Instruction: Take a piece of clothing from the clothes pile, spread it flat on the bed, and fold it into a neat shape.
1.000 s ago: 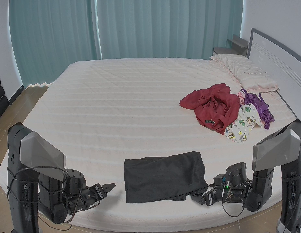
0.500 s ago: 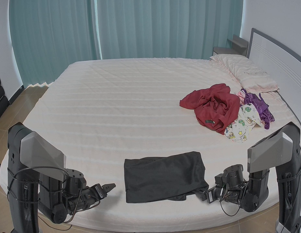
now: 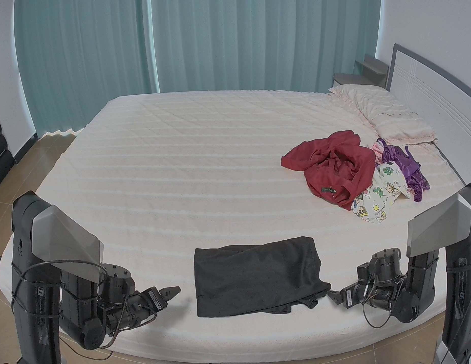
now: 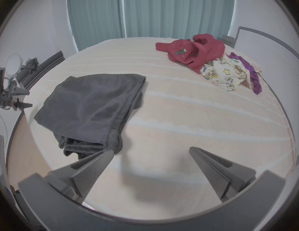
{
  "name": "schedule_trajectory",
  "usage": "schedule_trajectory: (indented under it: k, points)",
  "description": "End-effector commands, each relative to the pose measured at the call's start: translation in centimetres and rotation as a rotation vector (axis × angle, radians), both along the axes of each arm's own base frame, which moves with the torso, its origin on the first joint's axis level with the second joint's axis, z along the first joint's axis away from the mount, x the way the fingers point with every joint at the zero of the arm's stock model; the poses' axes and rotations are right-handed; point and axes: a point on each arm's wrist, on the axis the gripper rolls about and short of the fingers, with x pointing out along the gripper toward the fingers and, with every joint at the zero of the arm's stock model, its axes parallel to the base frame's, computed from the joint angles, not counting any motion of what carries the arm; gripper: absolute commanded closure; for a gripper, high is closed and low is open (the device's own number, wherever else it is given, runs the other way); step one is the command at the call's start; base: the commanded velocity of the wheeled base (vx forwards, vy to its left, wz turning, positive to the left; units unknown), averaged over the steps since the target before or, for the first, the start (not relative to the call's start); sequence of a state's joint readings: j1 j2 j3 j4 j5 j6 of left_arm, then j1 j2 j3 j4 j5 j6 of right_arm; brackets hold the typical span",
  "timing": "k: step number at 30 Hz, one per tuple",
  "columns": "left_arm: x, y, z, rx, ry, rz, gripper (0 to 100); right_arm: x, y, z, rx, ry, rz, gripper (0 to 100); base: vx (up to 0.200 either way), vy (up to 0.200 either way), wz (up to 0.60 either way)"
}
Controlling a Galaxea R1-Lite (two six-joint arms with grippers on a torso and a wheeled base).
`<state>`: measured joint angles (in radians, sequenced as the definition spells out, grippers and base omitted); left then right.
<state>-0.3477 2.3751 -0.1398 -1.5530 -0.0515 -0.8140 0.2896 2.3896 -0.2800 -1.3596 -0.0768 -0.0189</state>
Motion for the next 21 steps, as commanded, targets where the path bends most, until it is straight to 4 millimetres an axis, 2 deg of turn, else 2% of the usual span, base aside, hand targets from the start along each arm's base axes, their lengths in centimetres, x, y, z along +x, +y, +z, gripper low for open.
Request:
schedule_trajectory:
  k: [1, 3, 8, 10, 12, 15, 21]
  points:
    - [0.1, 0.0, 0.1, -0.001, -0.014, 0.005, 0, 0.3, -0.9, 0.7, 0.004, -0.022, -0.033, 0, 0.000, 0.000, 0.00]
    - [0.1, 0.0, 0.1, 0.000, -0.016, 0.010, 0, 0.7, -1.2, 2.0, 0.046, -0.066, -0.039, 0, 0.000, 0.000, 0.00]
    - [0.1, 0.0, 0.1, 0.000, -0.017, 0.010, 0, 0.8, -1.1, 3.1, 0.217, -0.050, 0.027, 0, 0.000, 0.000, 0.00]
    - [0.1, 0.0, 0.1, 0.000, -0.016, 0.010, 0, 0.8, -0.9, 3.0, 0.264, -0.032, 0.026, 0, 0.000, 0.000, 0.00]
    - [0.1, 0.0, 0.1, 0.001, -0.018, 0.011, 0, 1.6, -0.1, 2.6, 0.421, 0.012, -0.015, 0, 0.000, 0.000, 0.00]
    - [0.1, 0.0, 0.1, 0.000, -0.016, 0.010, 0, 1.9, 0.8, 2.6, 0.569, 0.076, -0.032, 0, 0.000, 0.000, 0.00]
    - [0.1, 0.0, 0.1, 0.000, -0.017, 0.010, 0, 1.6, 1.8, 0.7, 0.605, 0.183, -0.002, 0, 0.000, 0.000, 0.00]
